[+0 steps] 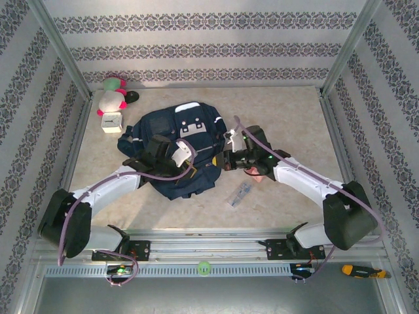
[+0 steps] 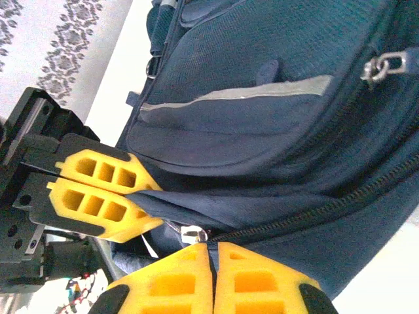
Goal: Pack the student bag
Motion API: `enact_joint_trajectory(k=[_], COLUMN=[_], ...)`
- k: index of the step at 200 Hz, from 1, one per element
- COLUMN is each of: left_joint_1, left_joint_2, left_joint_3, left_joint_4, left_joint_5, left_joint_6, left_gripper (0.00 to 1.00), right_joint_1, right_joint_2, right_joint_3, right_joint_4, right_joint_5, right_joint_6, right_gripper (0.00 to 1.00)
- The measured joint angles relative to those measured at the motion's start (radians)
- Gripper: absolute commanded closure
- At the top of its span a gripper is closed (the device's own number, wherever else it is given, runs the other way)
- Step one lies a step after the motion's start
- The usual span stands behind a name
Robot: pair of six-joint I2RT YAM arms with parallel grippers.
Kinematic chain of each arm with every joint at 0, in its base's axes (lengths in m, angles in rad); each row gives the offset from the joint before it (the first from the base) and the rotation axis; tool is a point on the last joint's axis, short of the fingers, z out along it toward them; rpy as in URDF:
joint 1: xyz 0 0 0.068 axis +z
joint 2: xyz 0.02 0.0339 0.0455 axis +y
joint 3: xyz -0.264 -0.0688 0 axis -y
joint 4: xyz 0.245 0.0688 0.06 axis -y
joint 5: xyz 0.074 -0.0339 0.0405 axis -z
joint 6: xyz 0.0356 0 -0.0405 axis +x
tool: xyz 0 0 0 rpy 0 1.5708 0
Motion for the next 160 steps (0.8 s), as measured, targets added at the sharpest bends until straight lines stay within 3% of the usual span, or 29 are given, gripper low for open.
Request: enact_joint_trajectory(k=[38, 100, 160], left_joint_1=[0.001, 0.002, 0.010], left_joint_2=[-0.031, -0.031, -0.021], left_joint_3=[0.000, -0.004, -0.043], left_joint_4=[-0.005, -0.009, 0.029], left_joint_5=[0.000, 0.008, 0.064], left_joint_6=[0.021, 0.014, -0.072], left_gripper=[1.00, 1.00, 1.00], right_joint_1=[-0.028, -0.025, 0.127], right_joint_2=[0.012, 0.020, -0.014], right_joint_3=[0.000, 0.000, -0.001], right_joint_4=[0.029, 0.039, 0.045], right_joint_5=[-0.087, -0.117, 0.009], right_joint_6=[-0.014, -0.021, -0.013], right_gripper=[1.00, 1.00, 1.00])
